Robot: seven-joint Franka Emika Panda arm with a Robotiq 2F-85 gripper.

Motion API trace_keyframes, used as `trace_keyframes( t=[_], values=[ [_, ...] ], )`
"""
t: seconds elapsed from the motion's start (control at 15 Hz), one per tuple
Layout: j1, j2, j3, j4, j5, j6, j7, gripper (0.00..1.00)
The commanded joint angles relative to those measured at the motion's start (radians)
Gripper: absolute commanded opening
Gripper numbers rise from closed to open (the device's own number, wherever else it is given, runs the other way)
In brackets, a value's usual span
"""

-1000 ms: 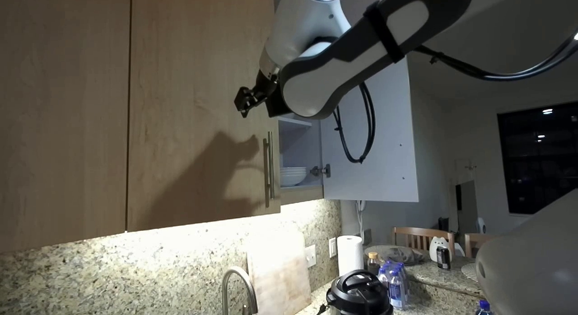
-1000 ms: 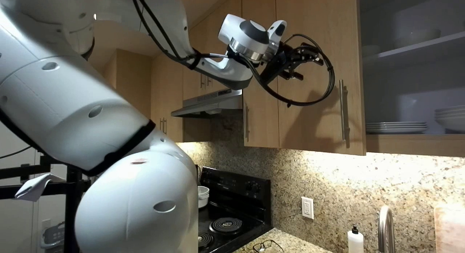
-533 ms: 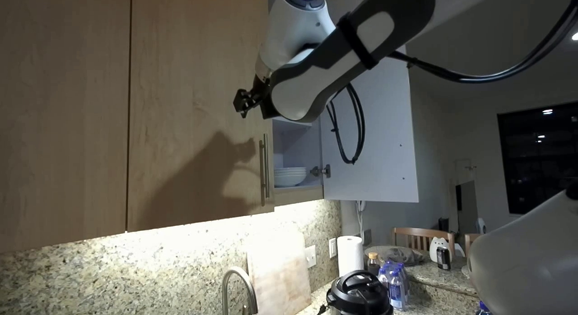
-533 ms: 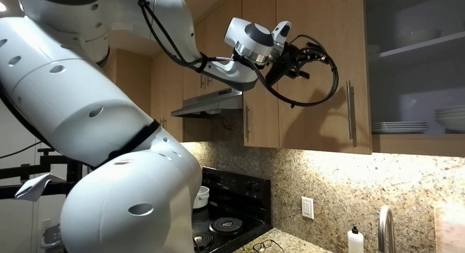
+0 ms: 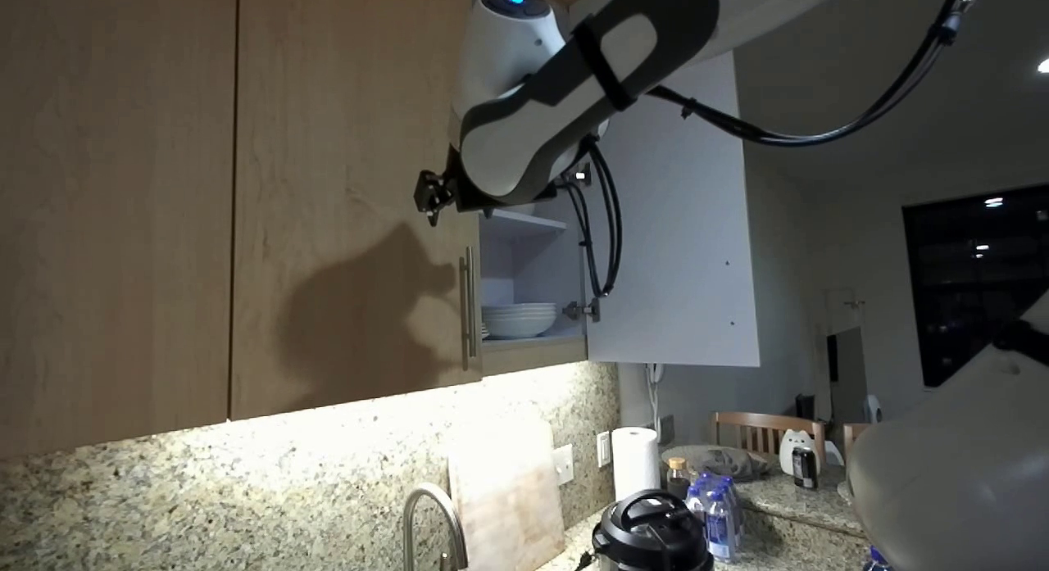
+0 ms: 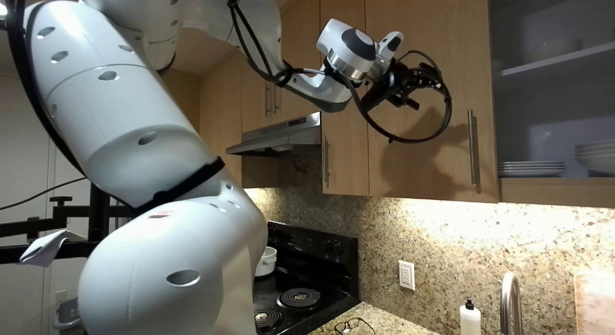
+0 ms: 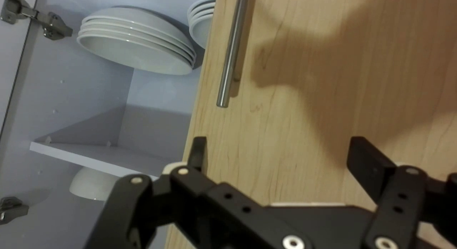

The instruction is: Close the top left cabinet door

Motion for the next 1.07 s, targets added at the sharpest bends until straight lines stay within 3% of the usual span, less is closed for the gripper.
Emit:
trace_keyframes(
  t=[0.0, 0.53, 0.73, 1.0],
  values=[
    [0.051, 0.078, -0.027, 0.07, -0.015, -0.089, -0.003, 1.0],
    [0.239, 0.143, -0.154, 0.12, -0.05, -0.247, 0.012, 1.0],
    [0.412, 0.118, -0.258, 0.069, 0.044, -0.324, -0.084, 1.0],
    [0.577, 0.079, -0.355, 0.034, 0.143, -0.47, -0.158, 1.0]
  ],
)
